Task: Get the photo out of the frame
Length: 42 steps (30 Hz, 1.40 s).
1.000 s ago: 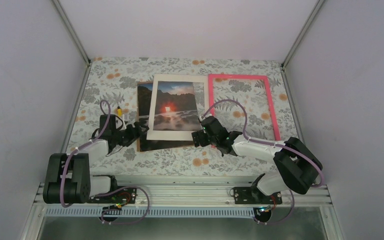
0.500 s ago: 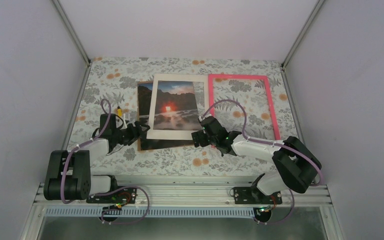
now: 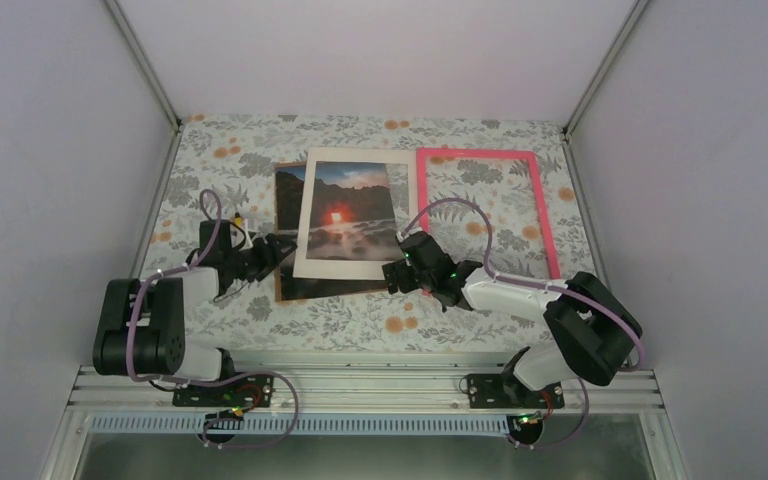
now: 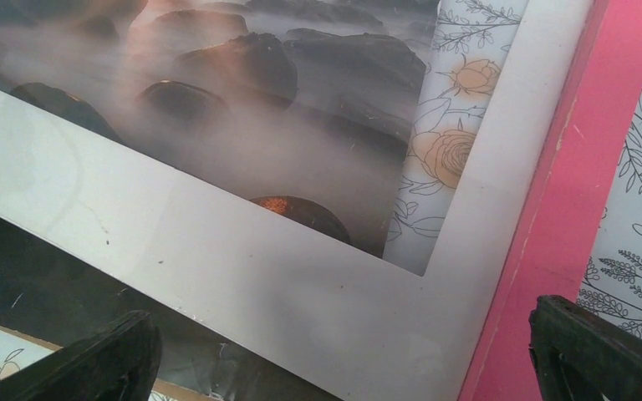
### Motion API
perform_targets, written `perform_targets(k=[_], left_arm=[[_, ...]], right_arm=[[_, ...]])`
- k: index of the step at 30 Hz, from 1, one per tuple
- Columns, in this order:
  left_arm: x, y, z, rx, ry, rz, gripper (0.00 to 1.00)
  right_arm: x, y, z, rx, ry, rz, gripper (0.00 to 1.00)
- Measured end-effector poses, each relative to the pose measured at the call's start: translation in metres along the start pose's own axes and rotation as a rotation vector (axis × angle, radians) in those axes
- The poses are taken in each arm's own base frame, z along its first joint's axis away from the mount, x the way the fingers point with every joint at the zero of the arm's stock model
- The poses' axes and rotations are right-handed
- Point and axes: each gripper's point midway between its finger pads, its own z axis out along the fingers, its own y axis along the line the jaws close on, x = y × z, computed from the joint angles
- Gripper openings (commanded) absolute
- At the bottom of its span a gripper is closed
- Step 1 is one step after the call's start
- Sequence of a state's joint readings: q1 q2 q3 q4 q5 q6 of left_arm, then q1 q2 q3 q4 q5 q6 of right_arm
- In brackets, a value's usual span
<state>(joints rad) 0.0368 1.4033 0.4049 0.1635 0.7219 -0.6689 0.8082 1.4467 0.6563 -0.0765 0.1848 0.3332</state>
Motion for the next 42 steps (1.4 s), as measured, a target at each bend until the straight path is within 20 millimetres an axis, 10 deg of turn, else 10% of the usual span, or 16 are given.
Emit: perform_targets(k=[22,42], left_arm=[[-0.06,-0.006,0.036,0.049,-0.04,0.048,0.37],[-0.069,0.0,0.054,0.038,-0.029,0.064,0.02]], right_arm=[[0.002,0.002,0.006,0.001,0.025,-0.022,1.0],[0.0,0.001,0.009,0.01,0.039,-0.031,1.0]])
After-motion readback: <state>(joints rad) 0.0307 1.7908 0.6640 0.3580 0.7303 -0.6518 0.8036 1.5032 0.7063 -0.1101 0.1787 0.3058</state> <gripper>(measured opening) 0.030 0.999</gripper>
